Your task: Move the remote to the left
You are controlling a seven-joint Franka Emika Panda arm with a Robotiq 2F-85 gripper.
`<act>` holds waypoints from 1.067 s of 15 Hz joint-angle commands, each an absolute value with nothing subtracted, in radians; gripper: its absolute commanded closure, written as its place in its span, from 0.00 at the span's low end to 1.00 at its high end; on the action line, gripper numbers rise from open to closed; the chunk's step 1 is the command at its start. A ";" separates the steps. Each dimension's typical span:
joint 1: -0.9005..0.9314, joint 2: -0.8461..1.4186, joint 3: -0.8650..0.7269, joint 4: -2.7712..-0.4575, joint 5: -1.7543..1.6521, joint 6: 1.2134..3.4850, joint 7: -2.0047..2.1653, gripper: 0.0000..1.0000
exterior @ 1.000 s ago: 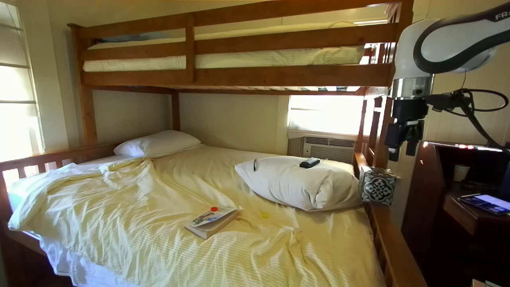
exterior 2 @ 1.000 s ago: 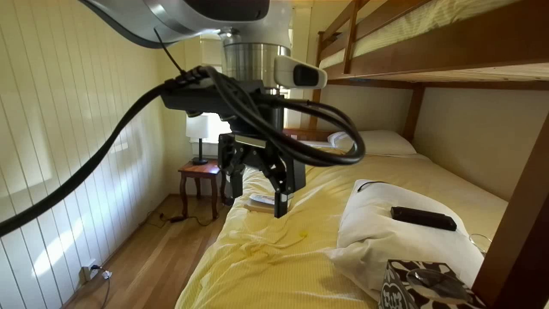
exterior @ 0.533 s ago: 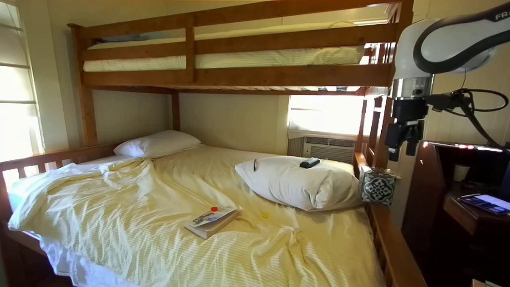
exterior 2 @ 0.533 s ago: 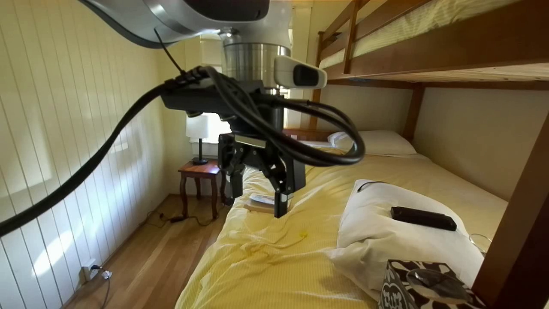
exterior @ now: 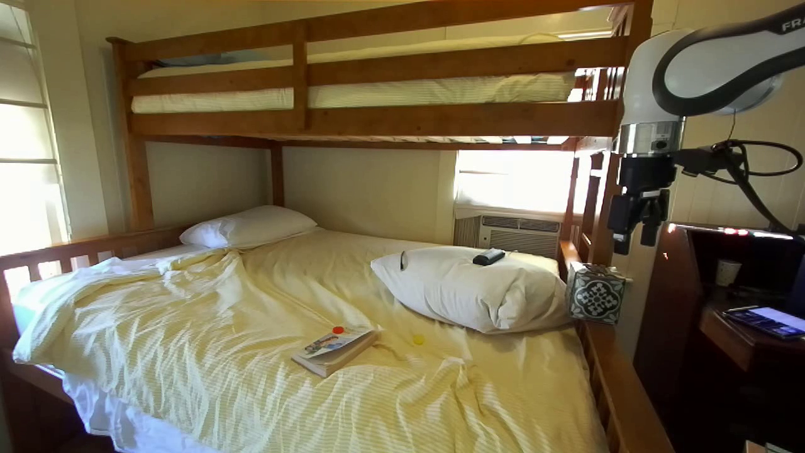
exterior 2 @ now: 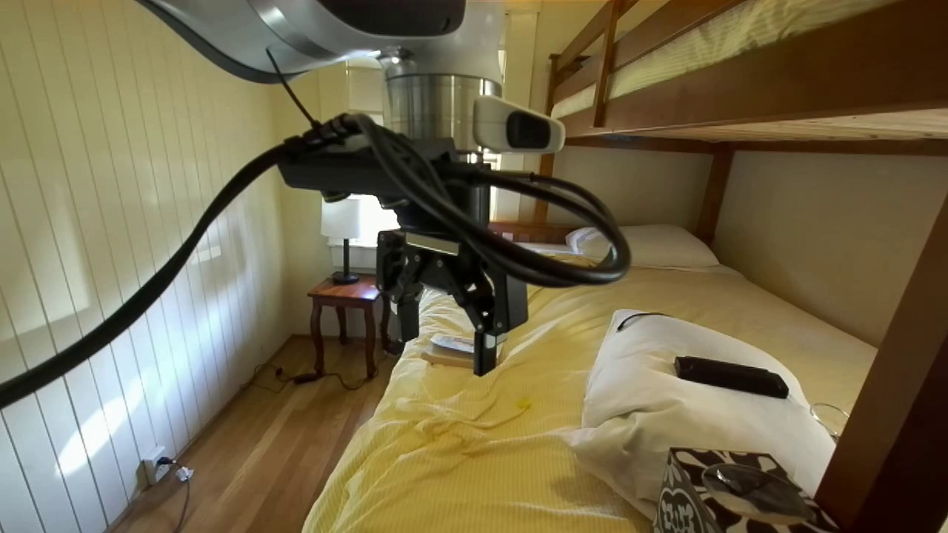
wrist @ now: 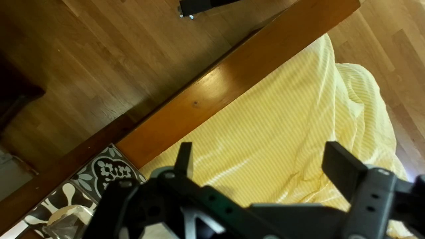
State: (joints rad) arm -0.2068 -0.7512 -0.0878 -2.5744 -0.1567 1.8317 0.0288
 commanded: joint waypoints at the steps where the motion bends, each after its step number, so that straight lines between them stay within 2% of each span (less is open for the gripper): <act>1: -0.195 -0.751 -0.097 -2.572 -0.163 1.828 0.035 0.00; 8: -0.206 -0.741 -0.086 -2.566 -0.162 1.860 0.079 0.00; 16: -0.276 -0.546 0.025 -2.419 -0.191 2.315 0.434 0.00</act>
